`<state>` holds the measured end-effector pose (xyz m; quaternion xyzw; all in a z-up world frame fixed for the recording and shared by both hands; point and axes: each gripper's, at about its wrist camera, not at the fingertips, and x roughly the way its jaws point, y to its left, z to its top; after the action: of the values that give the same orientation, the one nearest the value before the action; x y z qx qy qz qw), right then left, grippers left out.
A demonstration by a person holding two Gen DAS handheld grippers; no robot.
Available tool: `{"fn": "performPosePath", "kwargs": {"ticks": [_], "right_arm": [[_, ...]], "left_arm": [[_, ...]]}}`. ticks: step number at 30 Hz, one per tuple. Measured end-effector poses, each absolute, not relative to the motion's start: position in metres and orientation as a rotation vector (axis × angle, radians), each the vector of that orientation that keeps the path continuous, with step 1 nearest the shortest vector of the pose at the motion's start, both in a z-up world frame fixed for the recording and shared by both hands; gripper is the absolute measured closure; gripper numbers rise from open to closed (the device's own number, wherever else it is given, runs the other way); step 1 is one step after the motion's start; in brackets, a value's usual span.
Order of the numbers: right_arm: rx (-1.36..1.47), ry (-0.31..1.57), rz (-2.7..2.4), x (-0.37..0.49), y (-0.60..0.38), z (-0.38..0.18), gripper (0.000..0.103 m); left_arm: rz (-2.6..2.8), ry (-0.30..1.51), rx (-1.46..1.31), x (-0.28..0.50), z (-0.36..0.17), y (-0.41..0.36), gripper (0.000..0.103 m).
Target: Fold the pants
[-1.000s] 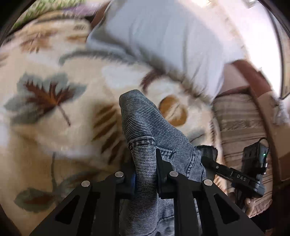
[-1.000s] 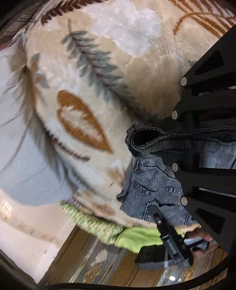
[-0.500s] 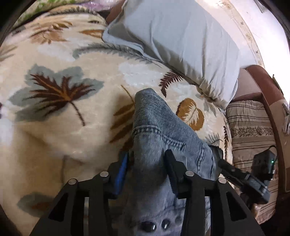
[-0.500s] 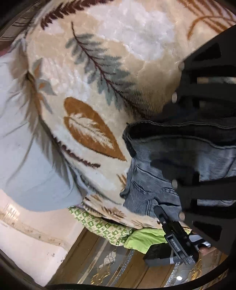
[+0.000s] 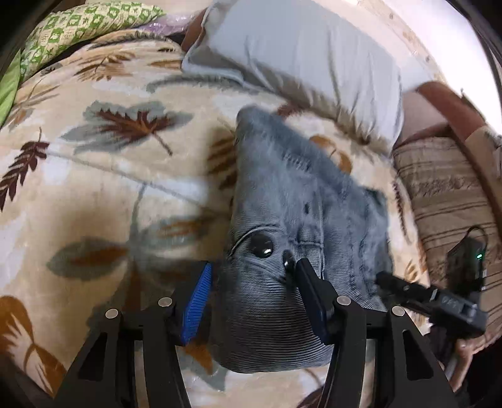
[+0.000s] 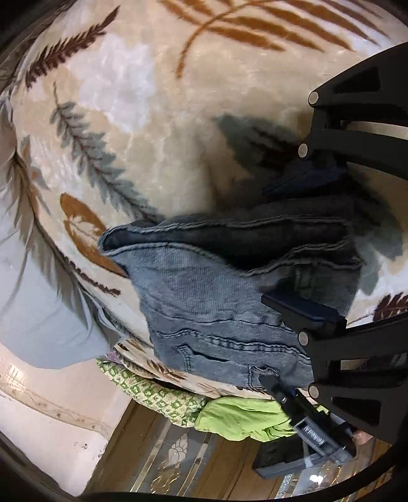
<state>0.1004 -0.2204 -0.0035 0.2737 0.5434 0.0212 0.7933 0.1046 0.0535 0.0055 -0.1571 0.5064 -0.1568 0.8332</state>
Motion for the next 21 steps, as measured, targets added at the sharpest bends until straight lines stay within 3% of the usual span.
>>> {"fn": "performPosePath", "kwargs": {"ticks": [6, 13, 21], "right_arm": [[0.553, 1.135, 0.037, 0.102, -0.220, 0.009, 0.053], [0.469, 1.195, 0.003, 0.117, -0.210, -0.008, 0.067], [0.481, 1.135, -0.017, 0.095, -0.211, 0.004, 0.063]], "left_arm": [[-0.349, 1.068, -0.354, 0.104, 0.017, 0.054, 0.050], [-0.269, 1.063, -0.355, 0.115, -0.012, 0.040, 0.048], [-0.249, 1.045, -0.320, 0.093, 0.005, 0.043, 0.046]]}}
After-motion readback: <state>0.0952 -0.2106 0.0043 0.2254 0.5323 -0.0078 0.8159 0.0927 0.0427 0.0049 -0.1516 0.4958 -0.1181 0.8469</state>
